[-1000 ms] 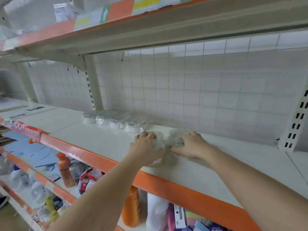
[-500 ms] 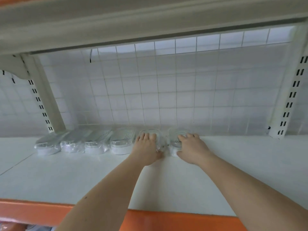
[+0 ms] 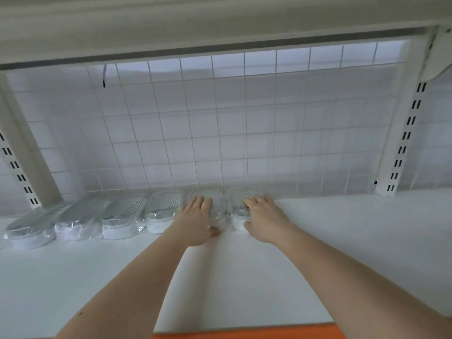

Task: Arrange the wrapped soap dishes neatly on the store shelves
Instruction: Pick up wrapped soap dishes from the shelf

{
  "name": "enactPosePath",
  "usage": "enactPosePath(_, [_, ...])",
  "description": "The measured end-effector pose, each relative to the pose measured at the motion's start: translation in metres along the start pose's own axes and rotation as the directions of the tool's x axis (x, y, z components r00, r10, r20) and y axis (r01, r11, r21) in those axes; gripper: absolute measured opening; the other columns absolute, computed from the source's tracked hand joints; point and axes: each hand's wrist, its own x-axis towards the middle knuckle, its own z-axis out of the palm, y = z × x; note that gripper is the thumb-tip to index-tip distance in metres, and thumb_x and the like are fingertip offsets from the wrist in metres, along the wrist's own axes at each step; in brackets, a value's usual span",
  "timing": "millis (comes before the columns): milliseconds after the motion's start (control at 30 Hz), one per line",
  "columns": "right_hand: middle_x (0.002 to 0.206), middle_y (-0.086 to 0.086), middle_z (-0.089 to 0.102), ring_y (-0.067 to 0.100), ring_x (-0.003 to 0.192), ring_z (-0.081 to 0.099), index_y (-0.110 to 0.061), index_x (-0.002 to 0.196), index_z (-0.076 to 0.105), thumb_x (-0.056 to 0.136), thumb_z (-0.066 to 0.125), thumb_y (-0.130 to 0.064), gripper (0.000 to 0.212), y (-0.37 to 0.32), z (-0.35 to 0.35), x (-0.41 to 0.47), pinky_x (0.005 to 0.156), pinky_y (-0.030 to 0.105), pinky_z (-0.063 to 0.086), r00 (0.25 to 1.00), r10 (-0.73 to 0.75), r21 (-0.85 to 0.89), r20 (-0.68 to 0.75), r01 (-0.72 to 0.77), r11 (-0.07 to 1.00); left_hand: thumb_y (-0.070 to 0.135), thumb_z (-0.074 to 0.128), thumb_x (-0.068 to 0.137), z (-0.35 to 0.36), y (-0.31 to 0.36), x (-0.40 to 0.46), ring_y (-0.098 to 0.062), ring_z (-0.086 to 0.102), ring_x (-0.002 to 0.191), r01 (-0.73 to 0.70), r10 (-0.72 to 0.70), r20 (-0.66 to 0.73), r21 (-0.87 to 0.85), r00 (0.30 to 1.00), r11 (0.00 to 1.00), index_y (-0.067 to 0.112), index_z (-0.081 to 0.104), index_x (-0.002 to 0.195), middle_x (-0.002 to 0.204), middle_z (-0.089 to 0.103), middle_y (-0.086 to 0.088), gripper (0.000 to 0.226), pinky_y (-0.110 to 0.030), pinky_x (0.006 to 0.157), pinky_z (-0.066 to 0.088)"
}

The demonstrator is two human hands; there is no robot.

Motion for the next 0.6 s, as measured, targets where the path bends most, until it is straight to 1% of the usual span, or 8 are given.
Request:
enactPosePath(67, [0.148,0.005,0.025,0.029,0.138,0.015,-0.016,0.139,0.029,0.091,0.048,-0.020,0.052,-0.001,0.001,-0.001,0.103,0.042,0.036,1.000,0.010,-0.016,0.015,-0.010,1.000,0.048,0.049,0.089,-0.001,0.002,-0.001,-0.019,0.012,0.142,0.022,-0.022,0.006,0.043,1.000,0.999,0.012,0.016,0.145,0.150,0.020,-0.003,0.074,-0.034,0.115,0.013])
enactPosePath(133, [0.154,0.004,0.014,0.029,0.142,0.008,-0.019,0.143,0.023,0.091,0.050,-0.028,0.060,-0.001,-0.003,-0.005,0.106,0.046,0.031,0.998,0.026,-0.005,0.061,-0.026,1.000,0.046,0.050,0.088,-0.004,0.006,-0.003,-0.022,0.006,0.144,0.036,-0.037,0.015,0.088,0.999,0.995,0.012,0.015,0.144,0.151,0.017,-0.006,0.075,-0.038,0.116,0.010])
enactPosePath(200, [0.157,0.002,0.003,0.027,0.144,0.001,-0.021,0.148,0.013,0.089,0.053,-0.036,0.072,0.004,-0.012,-0.014,0.110,0.049,0.025,0.997,0.035,0.030,0.075,-0.038,0.999,0.041,0.056,0.084,-0.011,0.018,-0.004,-0.024,-0.001,0.145,0.008,-0.010,0.030,0.084,0.999,0.996,0.011,0.011,0.146,0.154,0.010,-0.006,0.082,-0.038,0.117,0.004])
enactPosePath(233, [0.158,0.002,0.002,0.026,0.144,0.000,-0.021,0.149,0.010,0.089,0.054,-0.037,0.076,0.008,-0.018,-0.019,0.111,0.049,0.023,0.998,0.034,0.034,0.059,-0.037,0.999,0.039,0.057,0.083,-0.016,0.027,-0.003,-0.023,-0.004,0.145,-0.021,0.019,0.031,0.063,0.999,0.998,0.012,0.008,0.147,0.155,0.007,-0.005,0.086,-0.038,0.117,0.002])
enactPosePath(300, [0.157,0.002,0.007,0.024,0.144,0.003,-0.019,0.149,0.011,0.090,0.054,-0.037,0.075,0.022,-0.032,-0.032,0.112,0.048,0.022,0.998,0.052,0.023,0.022,-0.053,0.998,0.037,0.058,0.083,-0.027,0.050,0.000,-0.021,-0.006,0.145,-0.077,0.077,0.007,-0.009,0.997,0.997,0.014,0.006,0.149,0.156,0.004,-0.003,0.087,-0.035,0.116,0.000])
enactPosePath(400, [0.153,0.007,0.018,0.026,0.143,0.008,-0.013,0.147,0.019,0.091,0.053,-0.034,0.069,0.062,-0.055,-0.058,0.109,0.048,0.025,0.990,0.144,-0.030,-0.002,-0.144,0.989,0.036,0.055,0.086,-0.039,0.098,0.007,-0.019,-0.005,0.146,-0.139,0.137,-0.032,-0.111,0.990,0.984,0.016,0.007,0.149,0.157,0.004,-0.002,0.082,-0.033,0.116,0.000])
enactPosePath(500, [0.152,0.007,0.022,0.026,0.143,0.010,-0.013,0.147,0.022,0.091,0.053,-0.032,0.068,0.117,-0.081,-0.097,0.109,0.048,0.026,0.968,0.252,-0.077,-0.014,-0.252,0.965,0.037,0.052,0.089,-0.043,0.161,0.010,-0.020,-0.003,0.146,-0.226,0.222,-0.042,-0.151,0.974,0.962,0.017,0.008,0.150,0.158,0.005,-0.003,0.078,-0.033,0.116,0.003])
enactPosePath(600, [0.152,0.007,0.023,0.026,0.141,0.014,-0.015,0.147,0.024,0.091,0.052,-0.030,0.064,0.183,-0.110,-0.151,0.107,0.046,0.027,0.928,0.368,-0.105,-0.062,-0.372,0.922,0.042,0.049,0.091,-0.048,0.242,0.006,-0.020,0.003,0.145,-0.334,0.333,-0.034,-0.154,0.942,0.930,0.018,0.010,0.149,0.157,0.009,-0.003,0.074,-0.031,0.115,0.008])
